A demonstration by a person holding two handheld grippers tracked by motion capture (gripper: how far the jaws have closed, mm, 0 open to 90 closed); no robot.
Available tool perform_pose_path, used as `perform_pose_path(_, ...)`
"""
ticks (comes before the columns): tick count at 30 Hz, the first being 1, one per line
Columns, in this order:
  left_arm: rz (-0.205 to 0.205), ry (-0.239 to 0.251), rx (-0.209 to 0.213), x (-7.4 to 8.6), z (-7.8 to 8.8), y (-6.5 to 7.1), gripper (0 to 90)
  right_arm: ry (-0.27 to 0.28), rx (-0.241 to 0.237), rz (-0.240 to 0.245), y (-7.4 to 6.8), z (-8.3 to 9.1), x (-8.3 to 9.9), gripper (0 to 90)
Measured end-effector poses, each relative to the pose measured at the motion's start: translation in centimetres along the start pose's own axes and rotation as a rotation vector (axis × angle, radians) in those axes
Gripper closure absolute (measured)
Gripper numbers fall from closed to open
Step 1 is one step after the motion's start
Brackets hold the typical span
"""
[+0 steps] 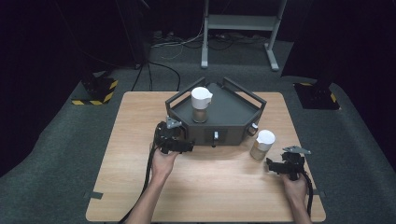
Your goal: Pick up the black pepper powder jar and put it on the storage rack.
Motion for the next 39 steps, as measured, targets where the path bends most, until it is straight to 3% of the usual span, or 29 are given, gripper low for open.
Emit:
perform_pose_path(12, -0.001, -0.041, -0.007, 2.4, -1.6, 0.9, 2.8, 0.0, 0.0, 0.0, 0.0, 0.0, 0.0, 4.8)
perform_pose_path(28, 0.002, -0.088, -0.002, 4.5, -3.1, 2.0, 2.9, 0.0, 0.0, 0.002, 0.0, 0.0, 0.0, 4.8)
perform_pose_path(39, 0.004, -0.121, -0.021, 5.9, -4.1, 2.6, 3.0, -0.001, 0.001, 0.002, 0.0, 0.0, 0.0, 4.8)
Point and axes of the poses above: each handheld gripper's, and its own axes: z roughly backward along the jaws, x roughly out of its underside, y roughly to its right, the point moved 6 cm from there along -z, roughly forward along the jaws, and after that the axes turned 14 degrees about -z, right-handed, at the moved point
